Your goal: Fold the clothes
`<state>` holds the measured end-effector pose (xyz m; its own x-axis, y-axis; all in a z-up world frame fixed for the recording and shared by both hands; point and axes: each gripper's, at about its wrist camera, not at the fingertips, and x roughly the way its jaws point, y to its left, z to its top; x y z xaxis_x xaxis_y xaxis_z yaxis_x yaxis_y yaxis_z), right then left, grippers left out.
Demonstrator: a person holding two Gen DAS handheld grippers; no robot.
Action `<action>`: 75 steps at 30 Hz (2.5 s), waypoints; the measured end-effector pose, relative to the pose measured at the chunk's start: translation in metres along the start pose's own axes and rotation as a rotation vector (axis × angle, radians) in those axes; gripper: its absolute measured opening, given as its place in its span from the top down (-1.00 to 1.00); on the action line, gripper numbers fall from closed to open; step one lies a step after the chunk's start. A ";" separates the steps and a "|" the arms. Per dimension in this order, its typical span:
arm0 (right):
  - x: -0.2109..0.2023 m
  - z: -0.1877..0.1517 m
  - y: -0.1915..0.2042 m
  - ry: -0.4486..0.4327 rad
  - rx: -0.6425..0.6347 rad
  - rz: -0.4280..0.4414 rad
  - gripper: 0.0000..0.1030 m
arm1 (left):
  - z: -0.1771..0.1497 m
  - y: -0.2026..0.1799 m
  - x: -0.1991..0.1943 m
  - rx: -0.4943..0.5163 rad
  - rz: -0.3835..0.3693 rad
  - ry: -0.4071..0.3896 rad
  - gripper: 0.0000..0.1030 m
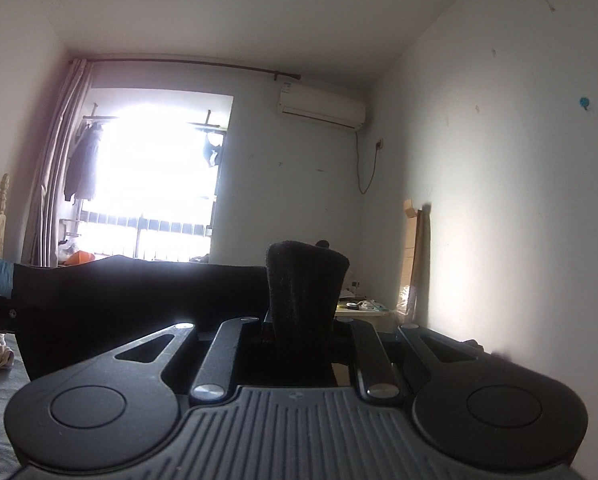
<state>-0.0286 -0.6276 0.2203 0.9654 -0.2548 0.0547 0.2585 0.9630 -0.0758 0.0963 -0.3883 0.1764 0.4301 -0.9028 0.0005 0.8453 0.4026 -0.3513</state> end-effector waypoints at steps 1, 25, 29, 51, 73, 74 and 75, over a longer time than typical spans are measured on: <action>0.004 -0.002 -0.002 0.003 0.005 -0.002 0.70 | 0.000 0.000 0.003 0.003 -0.001 0.003 0.88; 0.146 -0.061 0.019 0.207 -0.028 0.056 0.70 | -0.015 0.082 0.063 -0.087 0.182 0.102 0.88; 0.182 -0.085 0.027 0.275 -0.036 0.069 0.70 | -0.026 0.115 0.078 -0.144 0.231 0.147 0.88; 0.277 -0.170 -0.022 0.555 0.240 0.086 -0.02 | -0.075 0.197 0.096 -0.246 0.365 0.280 0.87; 0.263 -0.185 -0.069 0.712 0.251 -0.004 0.48 | -0.107 0.126 0.114 0.011 0.204 0.384 0.74; 0.262 -0.177 -0.065 0.691 0.232 0.000 0.44 | -0.108 0.126 0.115 0.017 0.205 0.387 0.74; 0.260 -0.169 -0.061 0.673 0.214 0.009 0.45 | -0.109 0.126 0.114 0.023 0.202 0.381 0.74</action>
<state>0.2125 -0.7674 0.0713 0.7966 -0.1786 -0.5776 0.3043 0.9439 0.1278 0.2178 -0.4572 0.0301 0.4434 -0.7951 -0.4139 0.7646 0.5764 -0.2882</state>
